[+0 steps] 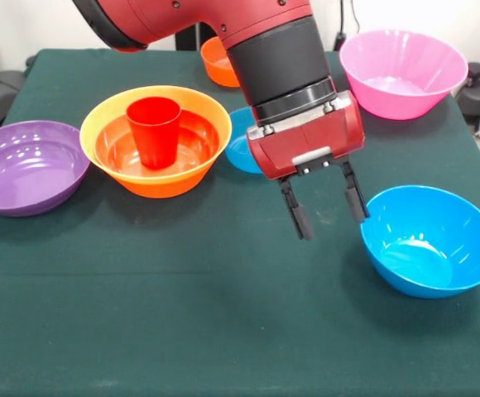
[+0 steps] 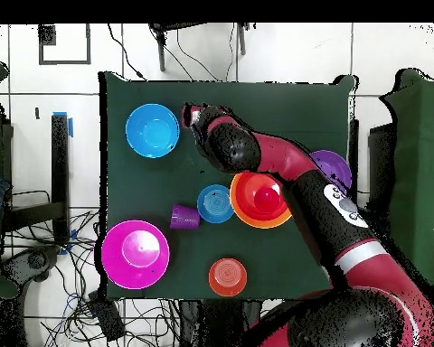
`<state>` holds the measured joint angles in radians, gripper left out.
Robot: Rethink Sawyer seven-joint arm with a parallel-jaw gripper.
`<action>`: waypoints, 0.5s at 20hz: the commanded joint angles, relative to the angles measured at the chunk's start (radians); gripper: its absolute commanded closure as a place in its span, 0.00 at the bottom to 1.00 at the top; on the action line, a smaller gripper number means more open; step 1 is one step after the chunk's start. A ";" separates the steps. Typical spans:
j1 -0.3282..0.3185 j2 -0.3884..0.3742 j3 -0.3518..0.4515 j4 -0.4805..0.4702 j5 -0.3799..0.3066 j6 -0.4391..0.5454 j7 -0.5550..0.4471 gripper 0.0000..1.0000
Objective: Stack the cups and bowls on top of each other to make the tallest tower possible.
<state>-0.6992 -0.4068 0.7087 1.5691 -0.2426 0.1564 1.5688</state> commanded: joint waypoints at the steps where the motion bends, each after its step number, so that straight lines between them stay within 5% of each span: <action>1: 0.042 0.047 0.006 -0.019 0.025 -0.084 0.175 0.00; 10: 0.093 0.127 -0.021 -0.066 0.032 -0.123 0.157 0.00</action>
<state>-0.6613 -0.3639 0.7076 1.5596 -0.2288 0.0541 1.5727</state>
